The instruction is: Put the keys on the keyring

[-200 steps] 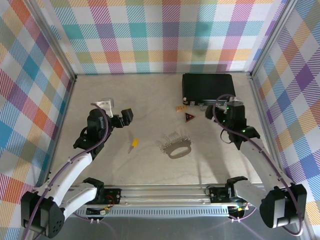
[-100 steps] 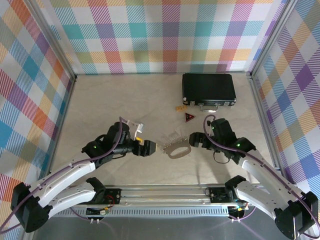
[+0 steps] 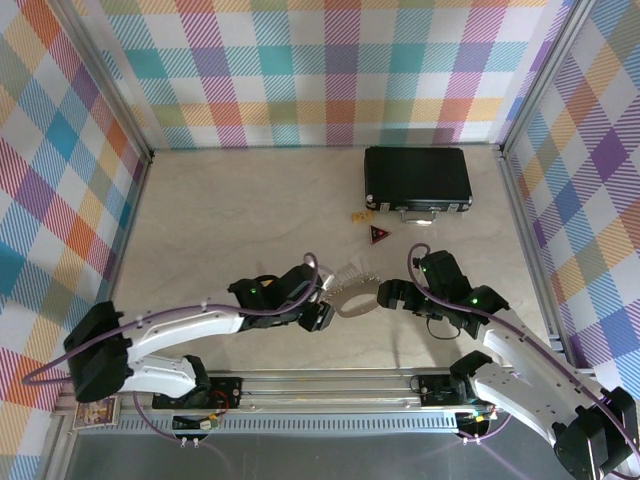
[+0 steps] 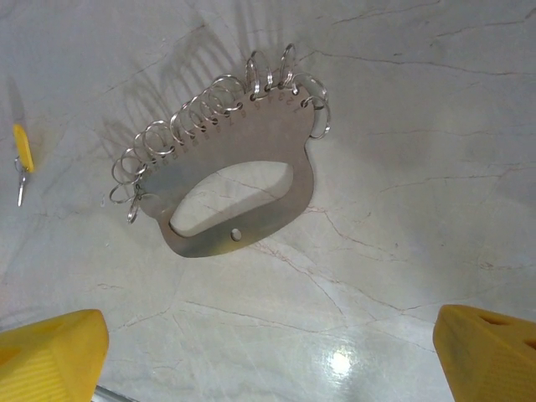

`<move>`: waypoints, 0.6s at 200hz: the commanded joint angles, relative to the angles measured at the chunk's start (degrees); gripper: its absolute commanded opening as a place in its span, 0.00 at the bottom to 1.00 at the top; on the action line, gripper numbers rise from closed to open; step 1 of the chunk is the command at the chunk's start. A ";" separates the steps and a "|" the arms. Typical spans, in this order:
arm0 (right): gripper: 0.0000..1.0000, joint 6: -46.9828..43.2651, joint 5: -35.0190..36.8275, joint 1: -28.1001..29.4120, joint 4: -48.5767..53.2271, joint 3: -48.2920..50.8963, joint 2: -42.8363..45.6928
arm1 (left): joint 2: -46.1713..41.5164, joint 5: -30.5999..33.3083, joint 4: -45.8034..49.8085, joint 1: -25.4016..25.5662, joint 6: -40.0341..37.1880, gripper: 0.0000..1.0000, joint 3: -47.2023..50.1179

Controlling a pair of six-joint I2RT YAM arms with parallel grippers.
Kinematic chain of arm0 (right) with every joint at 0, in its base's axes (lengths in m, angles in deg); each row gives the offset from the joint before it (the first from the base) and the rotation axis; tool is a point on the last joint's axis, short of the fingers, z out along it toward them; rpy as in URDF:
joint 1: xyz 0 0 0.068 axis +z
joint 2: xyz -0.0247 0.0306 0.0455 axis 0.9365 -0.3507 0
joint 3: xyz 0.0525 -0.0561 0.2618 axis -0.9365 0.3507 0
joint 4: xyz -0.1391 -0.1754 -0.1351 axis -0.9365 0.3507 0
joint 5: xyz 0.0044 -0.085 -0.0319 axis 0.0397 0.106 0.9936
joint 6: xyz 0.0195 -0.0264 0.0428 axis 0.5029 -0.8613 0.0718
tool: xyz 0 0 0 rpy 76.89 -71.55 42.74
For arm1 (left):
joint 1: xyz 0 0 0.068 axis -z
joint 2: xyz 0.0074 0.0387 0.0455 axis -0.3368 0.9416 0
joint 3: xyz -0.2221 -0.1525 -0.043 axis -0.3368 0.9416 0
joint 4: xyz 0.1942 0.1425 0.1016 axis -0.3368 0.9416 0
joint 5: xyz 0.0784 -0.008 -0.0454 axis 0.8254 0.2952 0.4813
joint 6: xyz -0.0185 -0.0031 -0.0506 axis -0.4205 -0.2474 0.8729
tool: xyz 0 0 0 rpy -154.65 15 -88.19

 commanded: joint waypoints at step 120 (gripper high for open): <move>0.99 -1.29 7.27 0.28 3.11 -1.81 2.68 | 27.31 16.36 11.04 5.01 0.24 0.31 -20.31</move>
